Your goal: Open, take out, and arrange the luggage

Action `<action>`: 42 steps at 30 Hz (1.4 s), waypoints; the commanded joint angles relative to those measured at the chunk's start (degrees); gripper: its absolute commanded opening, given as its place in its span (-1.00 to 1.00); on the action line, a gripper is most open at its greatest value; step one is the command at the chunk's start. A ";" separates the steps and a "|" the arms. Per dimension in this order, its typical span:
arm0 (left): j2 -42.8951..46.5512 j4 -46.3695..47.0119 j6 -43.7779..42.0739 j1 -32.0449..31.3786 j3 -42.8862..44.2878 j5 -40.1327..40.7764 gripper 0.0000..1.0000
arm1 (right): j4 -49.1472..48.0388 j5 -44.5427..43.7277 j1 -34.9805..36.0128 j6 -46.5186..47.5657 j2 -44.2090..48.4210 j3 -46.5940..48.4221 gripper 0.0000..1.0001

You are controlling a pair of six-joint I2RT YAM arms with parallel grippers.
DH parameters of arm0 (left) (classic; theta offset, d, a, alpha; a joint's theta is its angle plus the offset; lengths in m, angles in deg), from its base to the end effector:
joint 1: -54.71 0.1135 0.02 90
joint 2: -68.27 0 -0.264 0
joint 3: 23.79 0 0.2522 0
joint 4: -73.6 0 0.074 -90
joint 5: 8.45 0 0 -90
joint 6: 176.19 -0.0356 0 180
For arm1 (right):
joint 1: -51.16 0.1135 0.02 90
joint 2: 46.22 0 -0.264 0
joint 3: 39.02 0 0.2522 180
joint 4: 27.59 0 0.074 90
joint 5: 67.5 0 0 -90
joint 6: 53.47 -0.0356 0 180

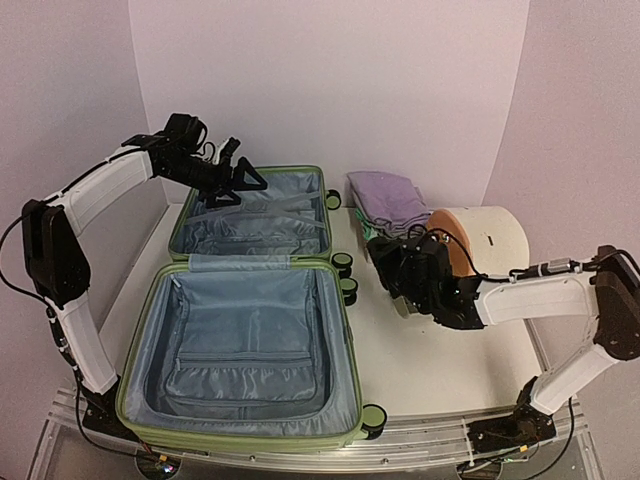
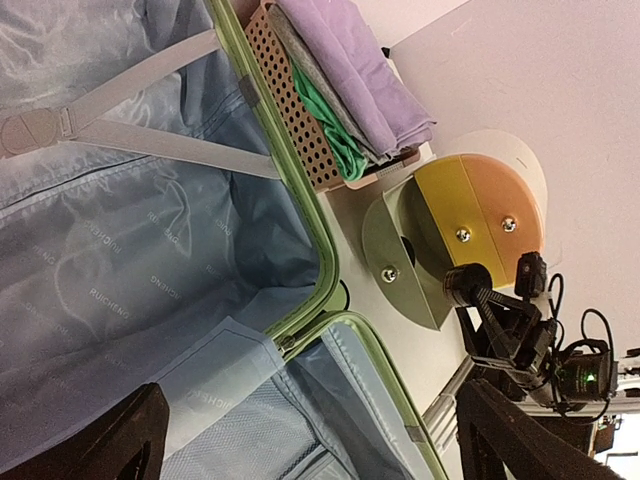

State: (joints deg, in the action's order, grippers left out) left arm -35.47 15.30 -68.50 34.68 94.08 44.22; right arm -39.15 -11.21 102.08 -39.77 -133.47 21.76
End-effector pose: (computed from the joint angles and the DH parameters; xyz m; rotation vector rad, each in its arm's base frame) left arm 0.3690 -0.1575 0.3602 0.3870 2.3639 -1.0820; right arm 0.2254 0.2462 0.2381 0.8327 1.7227 1.0321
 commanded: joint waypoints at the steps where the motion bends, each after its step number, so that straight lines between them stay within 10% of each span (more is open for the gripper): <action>1: 3.00 0.94 -1.43 0.17 -1.11 -1.09 0.99 | -4.01 -13.71 0.24 -19.74 2.64 -6.61 -1.00; 20: 5.51 2.78 -1.46 0.17 -2.94 -0.85 0.99 | 1.64 -16.08 -7.26 -34.28 -7.99 -0.72 -0.85; 35: 5.77 3.58 -1.98 0.25 -3.40 -0.82 0.99 | 11.61 -16.48 -7.67 -42.00 -12.20 2.90 0.20; 42: 4.88 3.64 -1.55 0.26 -2.57 -1.36 0.99 | 11.78 -14.23 -7.67 -27.80 -7.82 6.52 0.26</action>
State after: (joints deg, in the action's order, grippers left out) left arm -31.76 16.50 -69.77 34.68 90.65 43.94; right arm -30.52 -26.82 94.69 -74.15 -144.48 24.36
